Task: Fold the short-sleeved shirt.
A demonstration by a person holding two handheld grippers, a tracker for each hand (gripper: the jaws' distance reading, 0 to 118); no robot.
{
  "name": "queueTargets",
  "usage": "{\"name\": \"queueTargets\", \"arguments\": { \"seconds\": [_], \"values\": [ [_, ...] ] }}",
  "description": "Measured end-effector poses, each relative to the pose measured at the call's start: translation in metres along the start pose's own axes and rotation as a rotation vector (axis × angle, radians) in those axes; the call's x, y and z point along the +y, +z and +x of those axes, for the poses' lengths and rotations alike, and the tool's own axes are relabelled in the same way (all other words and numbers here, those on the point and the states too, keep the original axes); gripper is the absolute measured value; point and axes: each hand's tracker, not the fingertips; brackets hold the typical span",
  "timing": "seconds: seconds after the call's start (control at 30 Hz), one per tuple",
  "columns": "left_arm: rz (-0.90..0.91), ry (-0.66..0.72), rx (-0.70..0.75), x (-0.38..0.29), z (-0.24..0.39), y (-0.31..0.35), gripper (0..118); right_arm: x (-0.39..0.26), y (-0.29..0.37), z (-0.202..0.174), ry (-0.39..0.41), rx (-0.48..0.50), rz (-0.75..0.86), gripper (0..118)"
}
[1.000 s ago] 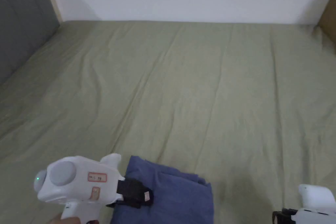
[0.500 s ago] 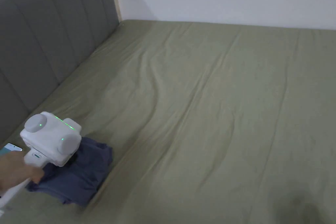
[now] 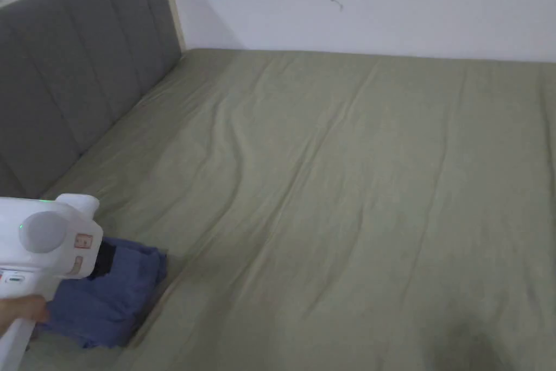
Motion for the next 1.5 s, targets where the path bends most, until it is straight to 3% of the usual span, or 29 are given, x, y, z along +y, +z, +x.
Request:
{"name": "queueTargets", "arguments": {
  "seconds": [0.17, 0.33, 0.47, 0.53, 0.67, 0.8, 0.87, 1.03, 1.23, 1.37, 1.5],
  "values": [
    [0.063, -0.079, -0.161, -0.03, 0.082, 0.039, 1, -0.007, 0.013, 0.009, -0.005, 0.04, 0.036, 2],
    [0.147, 0.0, -0.315, -0.061, 0.158, 0.056, 0, -0.004, 0.023, 0.019, -0.02, 0.081, 0.075, 2],
    [0.255, -0.098, -0.223, -0.08, 0.214, 0.077, 0, 0.002, 0.043, 0.018, 0.018, 0.072, 0.153, 2],
    [0.285, -0.081, -0.228, -0.093, 0.236, 0.084, 0, 0.005, 0.056, 0.017, 0.037, 0.065, 0.21, 2],
    [0.3, -0.004, -0.319, -0.109, 0.257, 0.098, 0, 0.011, 0.084, 0.013, 0.051, 0.06, 0.3, 2],
    [0.446, -0.07, -0.183, -0.116, 0.272, 0.127, 0, 0.013, 0.114, 0.005, 0.083, 0.024, 0.431, 2],
    [0.512, -0.016, -0.188, -0.116, 0.272, 0.143, 0, 0.014, 0.13, -0.001, 0.1, 0.008, 0.499, 2],
    [0.685, -0.037, -0.16, -0.113, 0.282, 0.185, 0, 0.015, 0.165, -0.016, 0.145, -0.085, 0.679, 2],
    [0.815, -0.062, -0.096, -0.109, 0.294, 0.215, 0, 0.025, 0.203, -0.021, 0.09, -0.098, 0.82, 2],
    [0.882, -0.062, -0.063, -0.104, 0.297, 0.229, 0, 0.026, 0.226, -0.027, 0.108, -0.166, 0.916, 2],
    [0.927, -0.063, -0.108, -0.096, 0.299, 0.242, 0, 0.03, 0.24, -0.029, 0.112, -0.17, 0.941, 2]
  ]
}}
